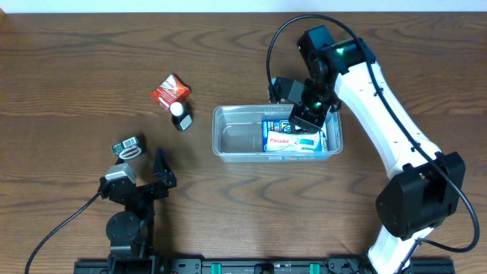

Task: Pack container
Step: 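Place the white Panadol box into the container beside the blue box, then withdraw the right gripper to the upper right corner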

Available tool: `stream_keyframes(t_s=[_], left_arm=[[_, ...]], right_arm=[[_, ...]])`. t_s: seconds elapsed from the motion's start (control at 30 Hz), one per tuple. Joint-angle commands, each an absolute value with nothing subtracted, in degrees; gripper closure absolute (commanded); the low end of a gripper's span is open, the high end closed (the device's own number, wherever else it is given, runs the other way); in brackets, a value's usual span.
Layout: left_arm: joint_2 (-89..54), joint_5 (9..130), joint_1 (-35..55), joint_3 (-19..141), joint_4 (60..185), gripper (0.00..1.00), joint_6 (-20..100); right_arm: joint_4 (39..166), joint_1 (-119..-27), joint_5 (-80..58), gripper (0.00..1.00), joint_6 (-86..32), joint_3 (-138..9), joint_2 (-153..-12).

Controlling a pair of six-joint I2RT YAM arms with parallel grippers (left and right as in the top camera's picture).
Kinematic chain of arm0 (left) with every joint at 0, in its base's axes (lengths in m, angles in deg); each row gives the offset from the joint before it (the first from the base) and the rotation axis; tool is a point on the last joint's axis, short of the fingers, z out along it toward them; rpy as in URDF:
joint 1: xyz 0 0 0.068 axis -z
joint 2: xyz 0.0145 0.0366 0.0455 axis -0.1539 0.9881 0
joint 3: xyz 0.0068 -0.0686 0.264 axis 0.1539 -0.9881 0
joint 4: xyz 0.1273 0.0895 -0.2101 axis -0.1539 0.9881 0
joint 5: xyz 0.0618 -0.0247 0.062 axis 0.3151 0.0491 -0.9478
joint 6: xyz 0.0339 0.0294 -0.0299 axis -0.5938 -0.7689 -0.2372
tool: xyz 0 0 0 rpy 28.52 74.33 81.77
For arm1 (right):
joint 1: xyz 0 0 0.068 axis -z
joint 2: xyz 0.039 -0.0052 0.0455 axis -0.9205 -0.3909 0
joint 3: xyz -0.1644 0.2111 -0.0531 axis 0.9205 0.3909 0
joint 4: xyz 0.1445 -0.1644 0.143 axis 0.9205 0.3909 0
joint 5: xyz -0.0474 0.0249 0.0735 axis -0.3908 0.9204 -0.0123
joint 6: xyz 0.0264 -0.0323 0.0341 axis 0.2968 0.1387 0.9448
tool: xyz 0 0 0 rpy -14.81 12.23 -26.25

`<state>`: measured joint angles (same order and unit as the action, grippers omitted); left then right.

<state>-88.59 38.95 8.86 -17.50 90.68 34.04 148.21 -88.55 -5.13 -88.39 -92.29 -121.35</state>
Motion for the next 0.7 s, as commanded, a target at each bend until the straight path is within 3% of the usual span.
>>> stream_keyframes(t_s=[0.0, 0.1, 0.2, 0.27, 0.3, 0.33, 0.37, 0.67], left_arm=[[-88.96, 38.28, 8.82, -18.77, 92.78, 0.02, 34.37], [-88.96, 38.28, 8.82, -18.77, 92.78, 0.02, 34.35], [-88.96, 38.28, 8.82, -18.77, 92.76, 0.02, 34.35], [-88.96, 38.28, 8.82, -18.77, 92.78, 0.02, 34.35], [-88.96, 38.28, 8.82, -18.77, 92.78, 0.02, 34.35], [-88.96, 38.28, 8.82, -18.77, 92.78, 0.02, 34.37], [-88.96, 38.28, 8.82, -18.77, 92.78, 0.02, 34.37], [-88.96, 38.28, 8.82, -18.77, 92.78, 0.02, 34.35]], right_arm=[[148.3, -88.64, -3.8, 0.47, -89.4, -91.94, -121.39], [147.84, -89.08, -2.2, 0.41, -82.16, -92.22, -121.37], [148.19, -89.71, -1.7, 0.45, -74.84, -93.69, -121.32], [148.58, -89.78, -1.7, 0.4, -70.56, -95.74, -121.08], [148.56, -89.52, -1.7, 0.32, -68.63, -96.77, -120.89], [148.54, -89.06, -1.75, 0.13, -66.95, -97.84, -120.6], [148.47, -88.34, -1.77, 0.01, -65.31, -99.02, -120.34], [140.91, -72.16, -5.64, 0.01, -40.5, -104.46, -118.42]])
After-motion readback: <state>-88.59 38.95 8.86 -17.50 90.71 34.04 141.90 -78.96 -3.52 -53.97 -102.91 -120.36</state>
